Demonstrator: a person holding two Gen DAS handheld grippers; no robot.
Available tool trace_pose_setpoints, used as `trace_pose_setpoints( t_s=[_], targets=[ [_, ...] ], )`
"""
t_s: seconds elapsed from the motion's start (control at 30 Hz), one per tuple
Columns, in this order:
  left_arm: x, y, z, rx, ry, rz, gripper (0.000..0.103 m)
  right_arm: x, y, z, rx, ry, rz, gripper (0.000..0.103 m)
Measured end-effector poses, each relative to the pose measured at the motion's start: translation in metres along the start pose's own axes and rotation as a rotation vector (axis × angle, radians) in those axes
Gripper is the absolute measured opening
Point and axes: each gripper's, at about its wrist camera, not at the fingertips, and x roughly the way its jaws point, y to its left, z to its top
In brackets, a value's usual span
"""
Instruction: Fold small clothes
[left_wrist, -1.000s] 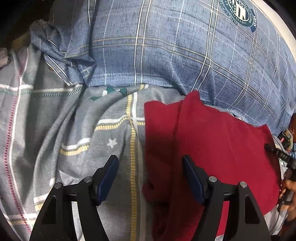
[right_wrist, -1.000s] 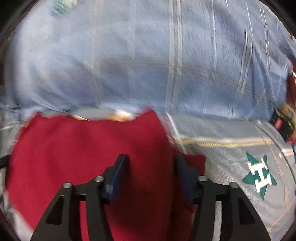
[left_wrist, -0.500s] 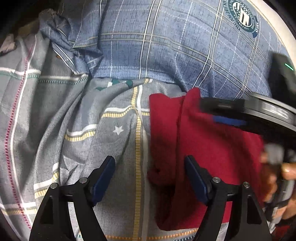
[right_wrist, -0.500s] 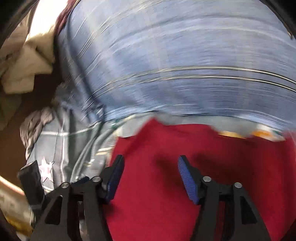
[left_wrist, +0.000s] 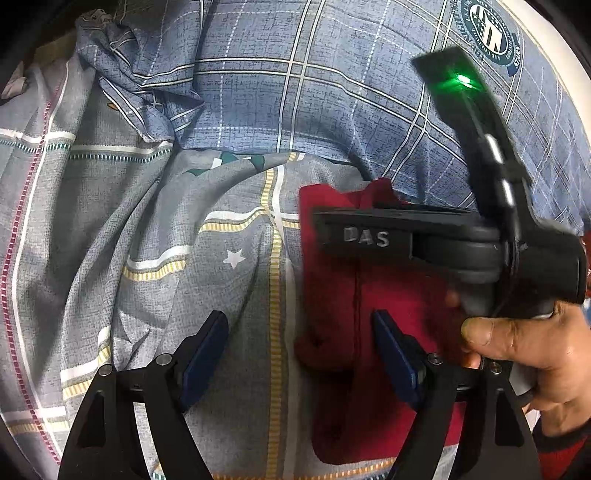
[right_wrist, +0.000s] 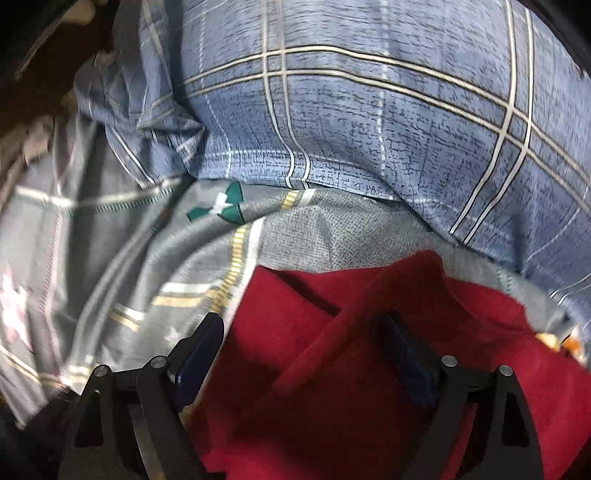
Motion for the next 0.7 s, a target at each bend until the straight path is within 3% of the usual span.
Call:
trace_pose_setpoints(
  t_s=[0.03, 0.1, 0.2, 0.4, 0.47, 0.5, 0.53, 0.63, 0.67, 0.7],
  targets=[
    [0.0, 0.0, 0.0, -0.003, -0.002, -0.008, 0.079, -0.001, 0.001, -0.001, -0.007, -0.011, -0.014, 0.069],
    [-0.001, 0.002, 0.002, -0.017, -0.012, -0.049, 0.079, -0.007, -0.003, -0.007, -0.017, -0.052, -0.021, 0.038],
    [0.003, 0.002, 0.003, -0.026, 0.001, -0.11, 0.079, -0.02, -0.02, -0.012, 0.036, -0.069, 0.064, 0.021],
    [0.019, -0.004, 0.003, 0.003, 0.023, -0.181, 0.074, -0.046, -0.05, -0.018, 0.125, -0.115, 0.184, 0.016],
    [0.023, -0.003, 0.004, -0.004, 0.026, -0.17, 0.054, -0.047, -0.053, -0.011, 0.14, -0.114, 0.198, 0.016],
    [0.022, -0.001, 0.006, -0.004, 0.015, -0.162, 0.037, -0.047, -0.054, -0.012, 0.145, -0.112, 0.202, 0.016],
    [0.02, -0.001, 0.007, -0.004, 0.005, -0.162, 0.031, -0.048, -0.055, -0.012, 0.147, -0.107, 0.206, 0.016],
    [0.011, -0.002, 0.007, -0.011, -0.014, -0.219, 0.025, -0.055, -0.058, -0.013, 0.191, -0.096, 0.239, 0.037],
    [0.008, -0.003, 0.007, 0.001, -0.024, -0.222, 0.025, -0.057, -0.063, -0.011, 0.211, -0.094, 0.253, 0.064],
    [0.006, -0.004, 0.006, 0.011, -0.031, -0.221, 0.024, -0.06, -0.064, -0.009, 0.231, -0.094, 0.26, 0.082]
  ],
)
